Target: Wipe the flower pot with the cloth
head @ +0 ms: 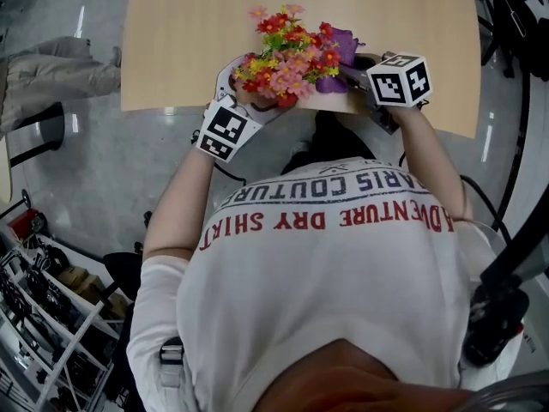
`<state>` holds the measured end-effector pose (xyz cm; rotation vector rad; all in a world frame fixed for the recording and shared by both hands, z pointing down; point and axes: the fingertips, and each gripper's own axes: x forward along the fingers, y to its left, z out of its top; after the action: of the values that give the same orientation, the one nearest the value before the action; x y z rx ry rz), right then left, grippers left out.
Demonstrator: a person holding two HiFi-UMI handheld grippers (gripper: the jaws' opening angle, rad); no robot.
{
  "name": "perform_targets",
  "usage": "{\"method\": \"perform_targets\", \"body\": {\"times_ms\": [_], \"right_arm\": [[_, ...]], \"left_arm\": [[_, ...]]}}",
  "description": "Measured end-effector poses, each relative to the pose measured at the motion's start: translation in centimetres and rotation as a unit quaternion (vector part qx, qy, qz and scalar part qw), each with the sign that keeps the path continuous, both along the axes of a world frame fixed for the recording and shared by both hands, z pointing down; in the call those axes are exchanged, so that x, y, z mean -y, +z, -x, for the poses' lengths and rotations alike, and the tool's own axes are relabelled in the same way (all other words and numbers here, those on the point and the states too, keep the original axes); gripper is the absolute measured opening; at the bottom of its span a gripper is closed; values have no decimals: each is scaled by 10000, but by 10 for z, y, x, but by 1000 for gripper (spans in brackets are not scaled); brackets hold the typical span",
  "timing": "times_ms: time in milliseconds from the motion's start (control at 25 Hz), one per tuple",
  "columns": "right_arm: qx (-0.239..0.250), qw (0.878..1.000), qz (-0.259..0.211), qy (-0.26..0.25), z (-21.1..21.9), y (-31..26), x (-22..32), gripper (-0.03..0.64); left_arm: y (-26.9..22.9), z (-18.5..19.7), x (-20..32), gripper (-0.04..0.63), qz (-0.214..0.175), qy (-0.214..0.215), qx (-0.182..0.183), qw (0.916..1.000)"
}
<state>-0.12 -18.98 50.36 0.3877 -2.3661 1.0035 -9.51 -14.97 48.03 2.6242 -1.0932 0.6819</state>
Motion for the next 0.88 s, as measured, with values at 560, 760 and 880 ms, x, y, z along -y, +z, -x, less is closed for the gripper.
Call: {"method": "perform_targets", "body": {"times_ms": [560,760,880], "right_arm": [[374,9941,-377,949,-44,-32,-77,44],[396,9925,-422,1073,-49,-37,-92,44],[441,9915,-447,1138,-52,-40,-93,44]], "left_arm": [[0,-6,-12,514,-44,-2712,-36,9625],[4,-7,-7,514,34,-3175,1,9483],[3,-7,-5,511,-31,-3309,-117,9436]]}}
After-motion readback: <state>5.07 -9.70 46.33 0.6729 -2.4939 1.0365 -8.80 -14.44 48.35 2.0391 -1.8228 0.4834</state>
